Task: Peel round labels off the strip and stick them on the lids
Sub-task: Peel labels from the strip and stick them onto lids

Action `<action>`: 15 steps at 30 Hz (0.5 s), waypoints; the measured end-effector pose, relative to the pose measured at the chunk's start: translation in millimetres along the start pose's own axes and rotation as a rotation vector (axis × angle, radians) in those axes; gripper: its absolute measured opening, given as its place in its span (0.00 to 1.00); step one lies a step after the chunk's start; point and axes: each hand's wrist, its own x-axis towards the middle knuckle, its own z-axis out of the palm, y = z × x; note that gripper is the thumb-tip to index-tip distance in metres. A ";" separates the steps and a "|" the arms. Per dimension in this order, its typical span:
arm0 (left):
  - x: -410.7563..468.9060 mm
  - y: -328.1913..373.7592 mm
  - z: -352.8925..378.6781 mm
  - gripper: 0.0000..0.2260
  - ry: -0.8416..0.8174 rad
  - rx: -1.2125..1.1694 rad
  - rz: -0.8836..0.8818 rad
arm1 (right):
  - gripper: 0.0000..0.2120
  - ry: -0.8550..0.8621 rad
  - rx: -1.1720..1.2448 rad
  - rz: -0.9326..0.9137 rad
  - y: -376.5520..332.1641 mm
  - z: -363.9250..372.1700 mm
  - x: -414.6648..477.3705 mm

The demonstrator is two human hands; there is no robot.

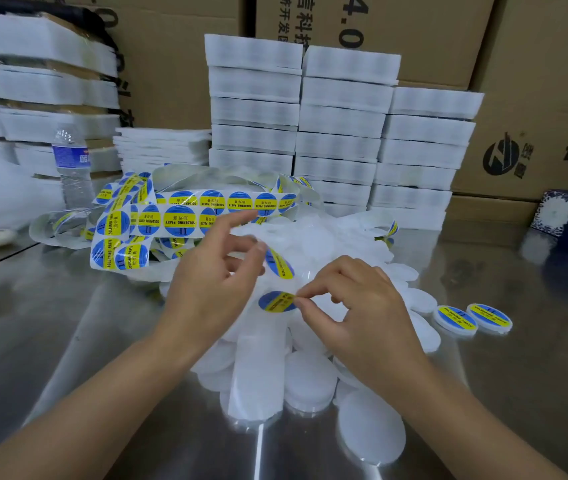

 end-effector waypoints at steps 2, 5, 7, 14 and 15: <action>5.0 -1.2 -1.2 0.18 0.036 -0.058 -0.115 | 0.01 -0.053 0.078 0.034 -0.9 -1.5 -0.4; 8.8 1.7 -2.1 0.14 0.061 -0.238 -0.255 | 0.01 -0.127 0.164 0.056 -1.0 -4.4 -0.1; 9.4 3.2 -2.3 0.09 0.072 -0.252 -0.285 | 0.02 -0.143 0.177 0.053 -1.8 -4.8 -0.2; 10.8 0.0 -10.8 0.17 0.007 0.187 -0.290 | 0.01 -0.113 0.143 0.033 -4.6 -4.5 -0.2; 10.3 1.1 -11.9 0.16 0.025 0.241 -0.260 | 0.01 -0.110 0.139 0.033 -5.1 -4.3 -0.3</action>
